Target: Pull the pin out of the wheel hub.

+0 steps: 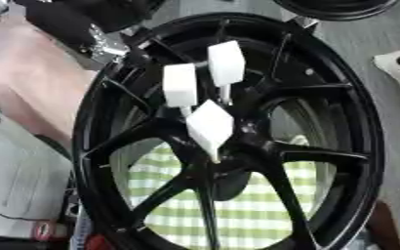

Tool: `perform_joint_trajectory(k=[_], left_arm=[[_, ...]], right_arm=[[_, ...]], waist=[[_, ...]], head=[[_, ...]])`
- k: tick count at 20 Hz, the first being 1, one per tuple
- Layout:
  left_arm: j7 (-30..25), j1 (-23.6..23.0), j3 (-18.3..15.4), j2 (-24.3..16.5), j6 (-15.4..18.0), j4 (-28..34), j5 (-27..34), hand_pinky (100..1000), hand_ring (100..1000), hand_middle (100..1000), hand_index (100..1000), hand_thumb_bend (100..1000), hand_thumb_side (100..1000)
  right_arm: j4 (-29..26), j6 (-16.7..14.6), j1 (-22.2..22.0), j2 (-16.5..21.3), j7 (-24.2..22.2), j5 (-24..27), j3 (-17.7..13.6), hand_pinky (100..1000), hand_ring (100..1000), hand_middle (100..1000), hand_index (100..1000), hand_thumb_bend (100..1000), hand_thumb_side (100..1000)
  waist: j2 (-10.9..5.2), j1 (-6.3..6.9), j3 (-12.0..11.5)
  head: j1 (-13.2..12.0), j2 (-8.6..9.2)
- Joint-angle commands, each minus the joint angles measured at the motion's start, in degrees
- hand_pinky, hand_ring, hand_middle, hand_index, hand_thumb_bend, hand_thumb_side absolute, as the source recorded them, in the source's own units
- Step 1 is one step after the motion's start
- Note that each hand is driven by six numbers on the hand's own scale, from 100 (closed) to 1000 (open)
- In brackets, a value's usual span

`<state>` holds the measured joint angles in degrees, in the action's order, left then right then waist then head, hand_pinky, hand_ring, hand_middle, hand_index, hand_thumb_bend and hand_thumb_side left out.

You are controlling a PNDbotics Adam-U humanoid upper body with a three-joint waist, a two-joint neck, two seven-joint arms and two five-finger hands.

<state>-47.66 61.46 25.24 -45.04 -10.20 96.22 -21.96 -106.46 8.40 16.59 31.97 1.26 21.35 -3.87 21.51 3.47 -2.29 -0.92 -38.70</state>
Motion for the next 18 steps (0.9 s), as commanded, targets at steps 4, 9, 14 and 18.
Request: perform_joint_trajectory(k=[4,9,14,18], left_arm=[[-1.9,1.5,0.7,-0.6,-6.7,4.7,1.4,909,829,769,891,583,790],[-4.0,1.7,1.0,-0.4,-10.5,8.7,4.9,920,831,777,898,580,797],[-4.3,1.8,1.1,-0.5,-12.5,11.5,8.7,926,828,777,899,576,802],[-4.3,1.8,1.6,-0.4,-13.5,12.8,10.1,924,829,778,892,573,787]], right_arm=[[-0.5,0.1,0.3,0.6,0.2,0.4,-0.6,909,812,603,663,321,287],[-0.4,0.2,0.2,0.5,0.3,0.5,-0.7,910,812,603,663,320,287],[-0.4,0.3,0.2,0.4,0.4,0.6,-0.7,910,811,603,663,319,286],[-0.4,0.4,0.4,0.3,0.4,0.7,-0.6,910,811,603,663,317,287]], waist=[[-1.81,0.06,-0.2],[-1.94,0.28,-0.6],[-2.22,0.39,-0.8],[-2.44,0.41,-0.9]], head=[[0.0,-0.34],[0.1,-0.72],[0.2,-1.11],[0.2,-1.26]])
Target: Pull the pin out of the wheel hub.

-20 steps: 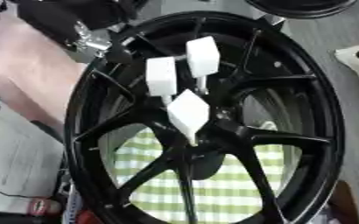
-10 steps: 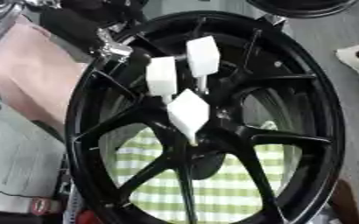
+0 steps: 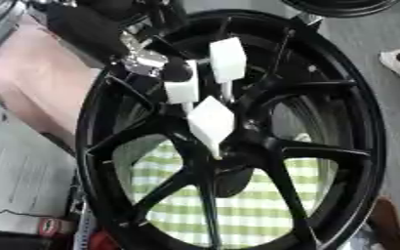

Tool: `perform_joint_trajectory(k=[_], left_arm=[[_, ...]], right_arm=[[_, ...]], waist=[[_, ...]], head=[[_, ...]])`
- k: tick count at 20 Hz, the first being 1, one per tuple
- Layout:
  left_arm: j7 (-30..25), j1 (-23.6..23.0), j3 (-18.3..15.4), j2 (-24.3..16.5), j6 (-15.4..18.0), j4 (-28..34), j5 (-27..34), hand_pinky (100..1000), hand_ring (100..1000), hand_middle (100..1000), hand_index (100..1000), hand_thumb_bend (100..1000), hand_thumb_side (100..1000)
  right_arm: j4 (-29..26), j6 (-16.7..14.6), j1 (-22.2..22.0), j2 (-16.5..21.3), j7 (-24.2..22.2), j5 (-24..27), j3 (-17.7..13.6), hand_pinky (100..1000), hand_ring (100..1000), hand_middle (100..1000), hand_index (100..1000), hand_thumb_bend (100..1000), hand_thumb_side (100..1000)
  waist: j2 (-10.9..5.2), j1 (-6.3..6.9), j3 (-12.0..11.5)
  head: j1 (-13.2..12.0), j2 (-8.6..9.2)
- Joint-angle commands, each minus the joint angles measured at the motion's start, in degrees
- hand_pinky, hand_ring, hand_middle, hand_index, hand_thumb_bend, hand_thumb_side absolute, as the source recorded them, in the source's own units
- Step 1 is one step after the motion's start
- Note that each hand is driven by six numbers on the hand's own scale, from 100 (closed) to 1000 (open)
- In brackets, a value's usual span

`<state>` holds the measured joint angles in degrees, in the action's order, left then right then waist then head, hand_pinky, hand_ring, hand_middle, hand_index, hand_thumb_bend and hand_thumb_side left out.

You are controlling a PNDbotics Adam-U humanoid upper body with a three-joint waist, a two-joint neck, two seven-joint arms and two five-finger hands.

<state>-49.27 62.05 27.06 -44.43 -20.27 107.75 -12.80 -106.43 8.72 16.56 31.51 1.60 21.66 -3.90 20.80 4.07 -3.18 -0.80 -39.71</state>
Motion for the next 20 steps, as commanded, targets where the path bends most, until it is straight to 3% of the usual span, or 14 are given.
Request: perform_joint_trajectory(k=[1,7,8,14,20], left_arm=[[-2.7,1.2,0.0,-1.0,-3.6,1.2,0.8,923,830,779,889,566,774],[-2.7,0.7,1.2,-0.4,-3.4,-0.5,-1.6,918,834,786,885,542,741],[-2.7,0.6,1.3,-0.4,-3.3,-0.7,-1.8,912,842,807,893,498,710],[-2.7,0.1,1.4,0.2,-2.4,-1.7,-4.6,913,851,835,897,424,660],[-2.7,-0.4,1.5,0.4,-1.4,-2.2,-6.1,915,857,851,899,399,636]], right_arm=[[-0.5,0.0,0.4,0.7,0.1,0.4,-0.6,910,811,603,663,315,287],[-0.6,0.0,0.5,0.5,0.2,0.5,-0.6,910,811,602,663,316,287],[-0.6,0.0,0.5,0.5,0.2,0.5,-0.6,910,811,603,662,316,287],[-0.7,0.0,0.5,0.3,0.2,0.6,-0.6,910,811,602,662,316,288],[-0.7,0.0,0.6,0.2,0.2,0.7,-0.6,910,811,602,662,316,288]], waist=[[-1.79,-0.21,0.0],[-1.96,-0.26,0.3],[-1.97,-0.28,0.3],[-1.92,-0.4,0.3],[-1.85,-0.56,0.4]], head=[[0.1,-0.32],[0.0,-0.37],[0.0,-0.43],[-0.1,-0.64],[-0.2,-0.68]])
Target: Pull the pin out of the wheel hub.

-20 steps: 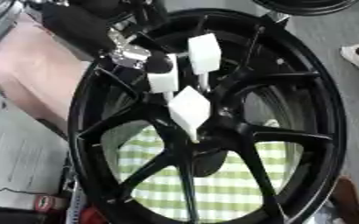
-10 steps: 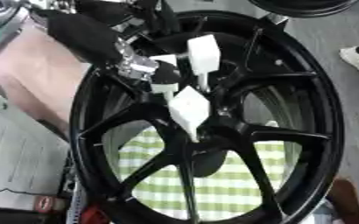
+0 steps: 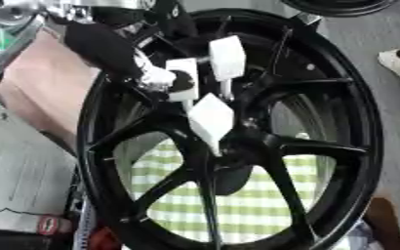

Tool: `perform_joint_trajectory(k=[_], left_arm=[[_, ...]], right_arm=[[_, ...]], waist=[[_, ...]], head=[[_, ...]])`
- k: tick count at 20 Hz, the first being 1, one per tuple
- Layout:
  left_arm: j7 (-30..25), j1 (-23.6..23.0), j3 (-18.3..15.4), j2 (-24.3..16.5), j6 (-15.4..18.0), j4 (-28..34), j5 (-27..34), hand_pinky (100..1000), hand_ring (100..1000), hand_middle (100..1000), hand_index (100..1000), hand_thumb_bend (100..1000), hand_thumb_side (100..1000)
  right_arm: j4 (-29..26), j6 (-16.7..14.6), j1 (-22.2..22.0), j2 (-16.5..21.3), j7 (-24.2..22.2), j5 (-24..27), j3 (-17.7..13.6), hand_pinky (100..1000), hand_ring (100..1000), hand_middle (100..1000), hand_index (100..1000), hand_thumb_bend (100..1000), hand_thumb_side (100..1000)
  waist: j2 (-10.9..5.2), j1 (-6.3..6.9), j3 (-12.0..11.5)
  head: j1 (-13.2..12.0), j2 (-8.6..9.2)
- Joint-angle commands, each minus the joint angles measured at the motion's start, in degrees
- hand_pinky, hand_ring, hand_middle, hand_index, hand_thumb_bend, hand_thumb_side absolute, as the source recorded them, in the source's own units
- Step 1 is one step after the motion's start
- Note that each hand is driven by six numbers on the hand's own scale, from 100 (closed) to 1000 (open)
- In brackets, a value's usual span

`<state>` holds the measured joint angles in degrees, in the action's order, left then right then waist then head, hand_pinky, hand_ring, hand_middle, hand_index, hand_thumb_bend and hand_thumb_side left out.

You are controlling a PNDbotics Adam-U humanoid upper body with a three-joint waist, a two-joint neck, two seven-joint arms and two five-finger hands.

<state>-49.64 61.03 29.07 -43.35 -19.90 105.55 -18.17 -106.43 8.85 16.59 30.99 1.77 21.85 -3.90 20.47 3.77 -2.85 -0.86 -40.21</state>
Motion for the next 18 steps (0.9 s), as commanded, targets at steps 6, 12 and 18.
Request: perform_joint_trajectory(k=[6,12,18], left_arm=[[-2.3,0.2,0.2,-0.5,-1.3,-0.6,-0.5,919,857,852,901,401,634],[-2.3,0.1,0.9,-0.2,-1.1,-1.6,-0.3,920,850,839,901,401,630],[-2.3,-0.3,1.4,0.1,-0.4,-3.3,-1.6,918,847,827,894,401,616]], right_arm=[[-0.7,-0.2,0.6,0.6,0.0,0.5,-0.6,910,812,603,662,315,289],[-0.7,-0.1,0.8,0.5,0.0,0.5,-0.6,910,812,603,662,316,289],[-0.9,-0.2,0.9,0.4,0.0,0.5,-0.6,910,812,603,661,316,289]], waist=[[-1.33,-0.51,0.1],[-1.17,-0.56,0.1],[-1.01,-0.64,0.3]], head=[[-0.3,-0.26],[-0.5,-0.26],[-0.7,-0.21]])
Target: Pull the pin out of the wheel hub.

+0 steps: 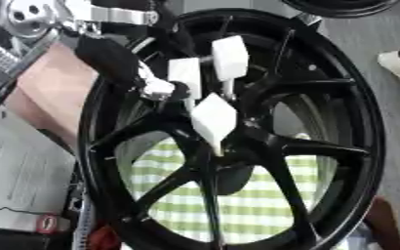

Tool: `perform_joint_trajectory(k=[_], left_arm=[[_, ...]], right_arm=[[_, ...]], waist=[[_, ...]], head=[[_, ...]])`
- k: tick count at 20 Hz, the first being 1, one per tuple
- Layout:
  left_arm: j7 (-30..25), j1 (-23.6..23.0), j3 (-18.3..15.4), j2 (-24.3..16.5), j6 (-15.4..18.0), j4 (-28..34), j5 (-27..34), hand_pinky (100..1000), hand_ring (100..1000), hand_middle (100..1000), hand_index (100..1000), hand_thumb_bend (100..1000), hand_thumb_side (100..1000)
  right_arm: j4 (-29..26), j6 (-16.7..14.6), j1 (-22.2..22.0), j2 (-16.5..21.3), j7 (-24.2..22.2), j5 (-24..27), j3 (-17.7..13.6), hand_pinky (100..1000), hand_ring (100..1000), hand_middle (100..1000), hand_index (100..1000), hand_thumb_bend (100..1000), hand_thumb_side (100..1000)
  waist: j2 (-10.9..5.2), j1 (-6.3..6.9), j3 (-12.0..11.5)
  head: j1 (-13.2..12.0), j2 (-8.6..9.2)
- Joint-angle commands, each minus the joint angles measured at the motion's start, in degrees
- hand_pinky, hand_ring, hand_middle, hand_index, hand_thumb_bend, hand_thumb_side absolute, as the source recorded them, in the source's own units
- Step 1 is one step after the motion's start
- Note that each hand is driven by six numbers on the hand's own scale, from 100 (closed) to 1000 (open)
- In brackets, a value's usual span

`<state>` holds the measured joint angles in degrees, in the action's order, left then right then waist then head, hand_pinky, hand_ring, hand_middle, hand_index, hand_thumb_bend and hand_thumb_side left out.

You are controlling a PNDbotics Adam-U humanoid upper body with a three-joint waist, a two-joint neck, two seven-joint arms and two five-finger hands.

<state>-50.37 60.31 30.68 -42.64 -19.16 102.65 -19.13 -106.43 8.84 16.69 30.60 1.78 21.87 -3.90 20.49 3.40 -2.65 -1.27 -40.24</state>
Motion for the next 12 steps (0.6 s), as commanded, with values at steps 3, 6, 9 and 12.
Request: perform_joint_trajectory(k=[3,6,9,12], left_arm=[[-1.6,0.3,-0.3,-0.3,-0.8,-1.1,-1.1,917,845,823,891,393,615],[-1.6,0.2,-0.2,-0.2,-0.4,-1.7,-1.6,917,845,822,891,385,616],[-1.6,0.2,-0.3,0.0,0.0,-2.2,-1.9,916,845,821,890,375,613],[-1.6,0.1,-0.3,0.2,0.3,-2.6,-2.1,916,840,816,888,363,617]], right_arm=[[-0.9,-0.2,0.7,0.7,0.1,0.5,-0.6,910,812,603,661,316,290],[-0.9,-0.2,0.8,0.7,0.1,0.6,-0.6,910,811,603,661,317,289],[-0.9,-0.2,0.8,0.6,0.2,0.6,-0.7,910,811,603,661,318,289],[-0.9,-0.2,0.7,0.6,0.2,0.6,-0.7,910,811,603,661,318,290]], waist=[[-0.97,-0.31,0.1],[-0.93,-0.34,0.2],[-0.93,-0.39,0.2],[-0.87,-0.44,0.3]], head=[[-0.3,-0.2],[-0.4,-0.1],[-0.4,-0.01],[-0.5,0.11]])
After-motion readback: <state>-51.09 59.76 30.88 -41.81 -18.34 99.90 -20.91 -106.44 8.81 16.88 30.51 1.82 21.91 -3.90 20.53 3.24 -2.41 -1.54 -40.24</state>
